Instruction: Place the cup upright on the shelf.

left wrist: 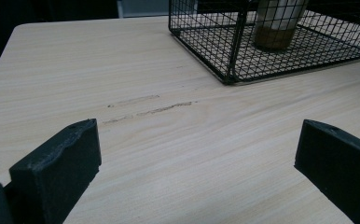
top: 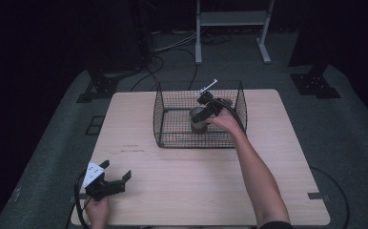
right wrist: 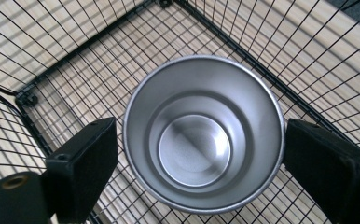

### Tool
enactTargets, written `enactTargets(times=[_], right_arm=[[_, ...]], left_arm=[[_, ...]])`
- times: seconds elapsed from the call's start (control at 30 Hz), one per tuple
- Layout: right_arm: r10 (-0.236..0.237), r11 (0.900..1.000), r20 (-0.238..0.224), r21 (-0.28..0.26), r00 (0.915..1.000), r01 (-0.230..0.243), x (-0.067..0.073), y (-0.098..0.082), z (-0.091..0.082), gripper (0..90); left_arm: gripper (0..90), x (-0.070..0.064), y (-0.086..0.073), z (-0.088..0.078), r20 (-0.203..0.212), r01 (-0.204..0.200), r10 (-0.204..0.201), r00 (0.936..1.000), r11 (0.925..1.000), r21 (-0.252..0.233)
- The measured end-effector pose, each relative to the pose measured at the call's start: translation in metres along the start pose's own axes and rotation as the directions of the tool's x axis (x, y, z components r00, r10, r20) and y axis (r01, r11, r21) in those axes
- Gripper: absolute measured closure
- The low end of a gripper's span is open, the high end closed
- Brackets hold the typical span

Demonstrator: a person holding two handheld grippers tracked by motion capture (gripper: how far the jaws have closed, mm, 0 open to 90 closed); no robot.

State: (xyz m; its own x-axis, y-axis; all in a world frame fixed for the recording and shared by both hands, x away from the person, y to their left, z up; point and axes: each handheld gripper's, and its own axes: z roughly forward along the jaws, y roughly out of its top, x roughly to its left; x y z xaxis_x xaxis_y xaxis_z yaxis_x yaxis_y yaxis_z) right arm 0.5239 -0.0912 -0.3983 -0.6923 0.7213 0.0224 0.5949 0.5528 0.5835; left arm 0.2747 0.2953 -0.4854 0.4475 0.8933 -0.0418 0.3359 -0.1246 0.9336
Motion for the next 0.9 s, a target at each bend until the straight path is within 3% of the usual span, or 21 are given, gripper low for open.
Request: enactTargets(times=[0.27, 0.47, 0.9], right_arm=[[0.032, 0.997, -0.010, -0.073, 0.9994, -0.033, -0.004, 0.001, -0.023, 10.1], [0.045, 0.992, -0.029, -0.118, 0.9985, -0.048, -0.003, -0.008, -0.042, 11.3], [0.016, 0.984, -0.074, -0.176, 0.9971, -0.029, 0.002, -0.029, -0.071, 12.7]], left_arm=[[0.0, 0.000, 0.000, 0.000, 0.001, 0.002, -0.002, 1.0000, 1.0000, -0.005], [0.0, 0.000, 0.000, 0.000, 0.001, 0.000, 0.000, 1.0000, 1.0000, 0.001], [0.0, -0.001, 0.000, 0.000, 0.000, -0.004, 0.004, 1.0000, 1.0000, 0.001]])
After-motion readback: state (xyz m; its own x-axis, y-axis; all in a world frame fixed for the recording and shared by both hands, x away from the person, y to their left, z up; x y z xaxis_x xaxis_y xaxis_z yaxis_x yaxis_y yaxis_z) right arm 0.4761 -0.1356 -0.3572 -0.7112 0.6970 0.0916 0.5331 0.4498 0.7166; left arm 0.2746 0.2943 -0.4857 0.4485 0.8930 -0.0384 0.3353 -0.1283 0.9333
